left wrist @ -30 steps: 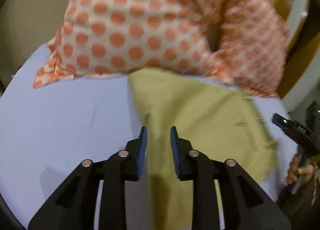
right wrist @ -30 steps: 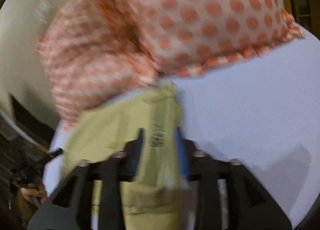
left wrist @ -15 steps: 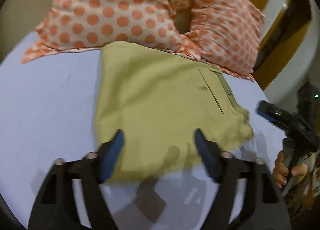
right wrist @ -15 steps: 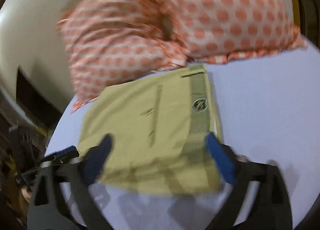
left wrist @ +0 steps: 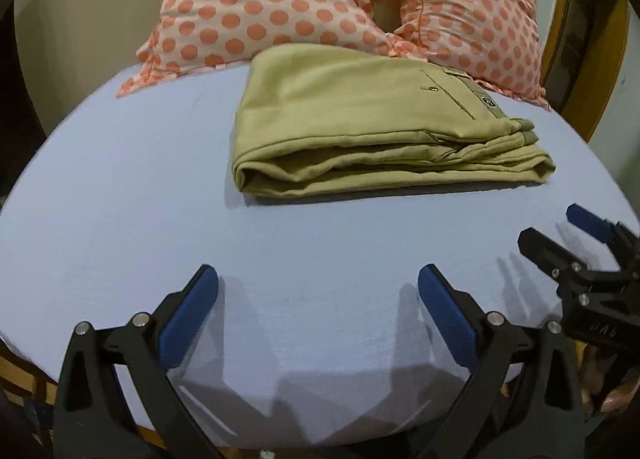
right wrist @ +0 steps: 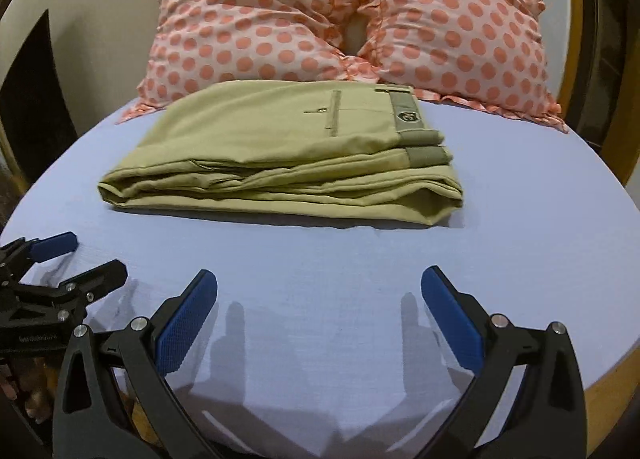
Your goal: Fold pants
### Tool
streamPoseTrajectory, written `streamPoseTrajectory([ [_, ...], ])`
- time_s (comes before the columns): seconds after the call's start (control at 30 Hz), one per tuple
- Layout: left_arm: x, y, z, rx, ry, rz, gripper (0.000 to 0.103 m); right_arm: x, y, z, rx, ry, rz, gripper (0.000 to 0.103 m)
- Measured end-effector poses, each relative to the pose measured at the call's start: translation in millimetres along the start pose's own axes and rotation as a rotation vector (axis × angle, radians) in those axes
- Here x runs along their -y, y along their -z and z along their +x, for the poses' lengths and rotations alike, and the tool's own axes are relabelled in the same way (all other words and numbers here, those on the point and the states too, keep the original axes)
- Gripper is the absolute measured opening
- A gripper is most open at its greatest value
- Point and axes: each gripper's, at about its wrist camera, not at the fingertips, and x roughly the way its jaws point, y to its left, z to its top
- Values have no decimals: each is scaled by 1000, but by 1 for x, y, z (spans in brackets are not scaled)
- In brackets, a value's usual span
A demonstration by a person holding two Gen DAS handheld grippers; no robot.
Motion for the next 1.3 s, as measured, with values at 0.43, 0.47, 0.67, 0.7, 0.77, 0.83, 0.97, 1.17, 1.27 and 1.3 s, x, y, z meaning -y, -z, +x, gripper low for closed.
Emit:
streamPoseTrajectory([
  [0.43,2,6,-1,23,-37,15,101,1,12,7,-24,38,1,102],
  [0.47,2,6,-1,22,-37,16,101,2,12,7,-24,38,1,102],
  [0.67,2,6,-1,20,-38,15,101,2,12,7,-25,37,0,102],
  [0.7,2,6,-1,20,-38,15,101,1,12,7,-26,38,0,102],
  [0.77,2,6,-1,20,-38,14,101,1,12,7,-25,38,0,102],
  [0.83,2,6,-1,20,-38,15,101,1,12,7,-25,39,1,102],
  [0.97,2,6,-1,20,-38,15,101,1,12,7,-25,39,1,102],
  [1.17,2,6,-1,20,-38,15,101,1,12,6,-25,40,1,102],
  [1.27,2,6,-1,20,-38,15,101,1,12,6,-25,40,1,102],
  [1.3,2,6,-1,19,-38,14,101,0,12,6,-25,40,1,102],
])
